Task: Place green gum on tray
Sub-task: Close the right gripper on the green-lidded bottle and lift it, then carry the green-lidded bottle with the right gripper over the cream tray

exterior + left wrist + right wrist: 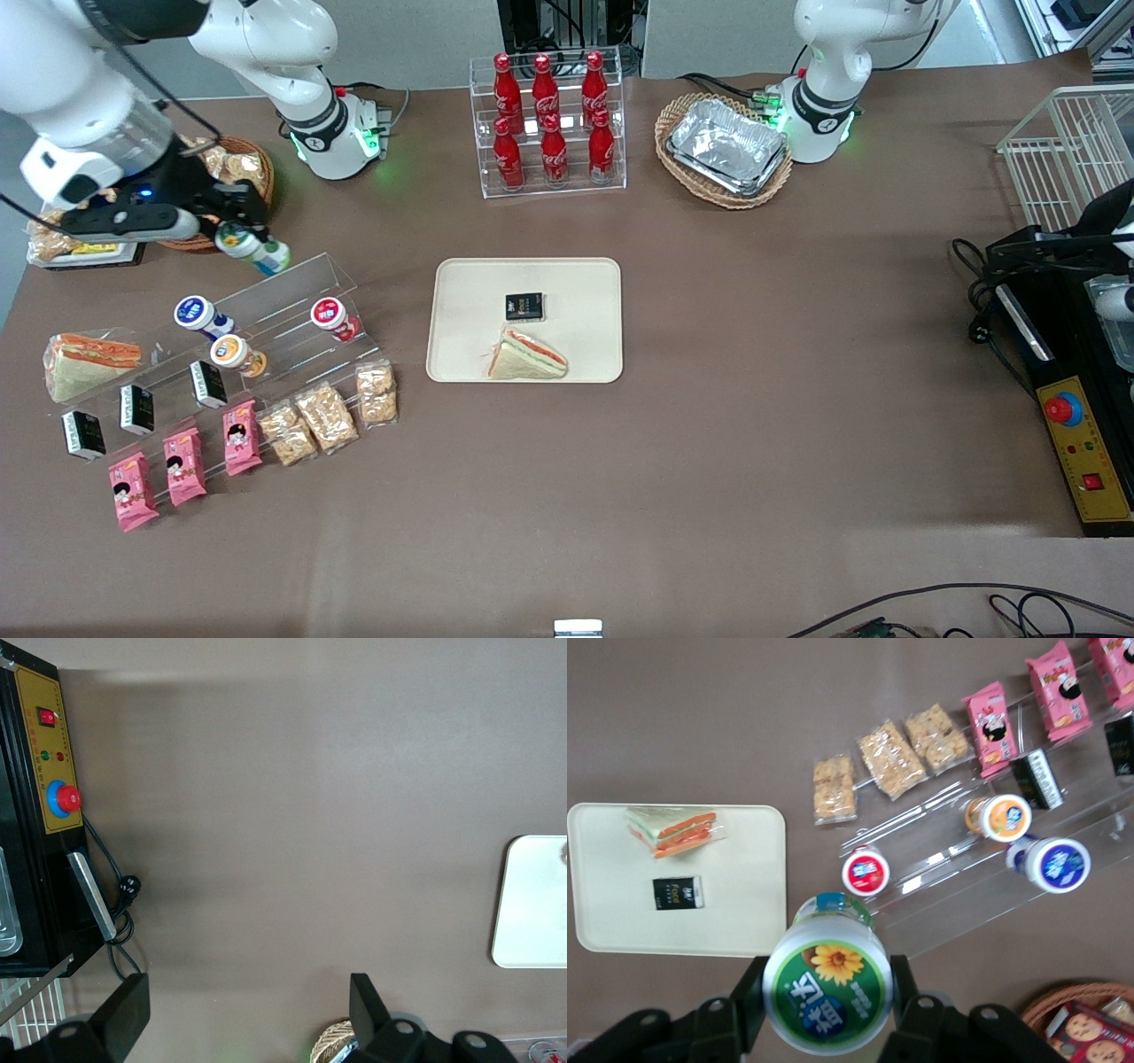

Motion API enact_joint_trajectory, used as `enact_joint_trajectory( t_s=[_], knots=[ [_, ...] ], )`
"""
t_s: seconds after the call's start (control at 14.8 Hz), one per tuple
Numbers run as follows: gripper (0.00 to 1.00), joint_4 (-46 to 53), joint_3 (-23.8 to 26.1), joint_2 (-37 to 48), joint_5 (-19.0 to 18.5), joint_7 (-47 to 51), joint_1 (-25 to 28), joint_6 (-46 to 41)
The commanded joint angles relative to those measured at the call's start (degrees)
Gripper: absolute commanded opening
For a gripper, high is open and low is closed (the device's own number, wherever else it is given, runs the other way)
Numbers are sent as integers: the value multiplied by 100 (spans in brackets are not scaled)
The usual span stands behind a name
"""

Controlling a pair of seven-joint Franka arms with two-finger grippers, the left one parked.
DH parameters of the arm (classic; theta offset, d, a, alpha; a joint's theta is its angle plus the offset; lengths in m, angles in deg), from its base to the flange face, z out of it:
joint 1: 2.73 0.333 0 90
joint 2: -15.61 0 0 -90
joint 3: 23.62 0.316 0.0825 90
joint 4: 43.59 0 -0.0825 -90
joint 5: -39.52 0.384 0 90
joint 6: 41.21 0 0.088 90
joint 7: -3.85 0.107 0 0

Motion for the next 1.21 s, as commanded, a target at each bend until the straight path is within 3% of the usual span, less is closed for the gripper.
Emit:
enact_joint_trajectory(
  t_s=[0.0,0.34,0.61,0.88,1.01,1.15],
  knots=[
    [50,231,783,-109,166,1199,3,-154],
    [50,-189,1452,-329,403,2186,-6,564],
    [49,-1550,1795,-425,403,2397,3,2249],
    [50,-2071,1857,-1277,316,2599,12,3280],
    [50,-2290,1857,-1611,-16,3001,248,3676],
    [50,-2405,1866,-1875,-709,3826,493,3984]
  ],
)
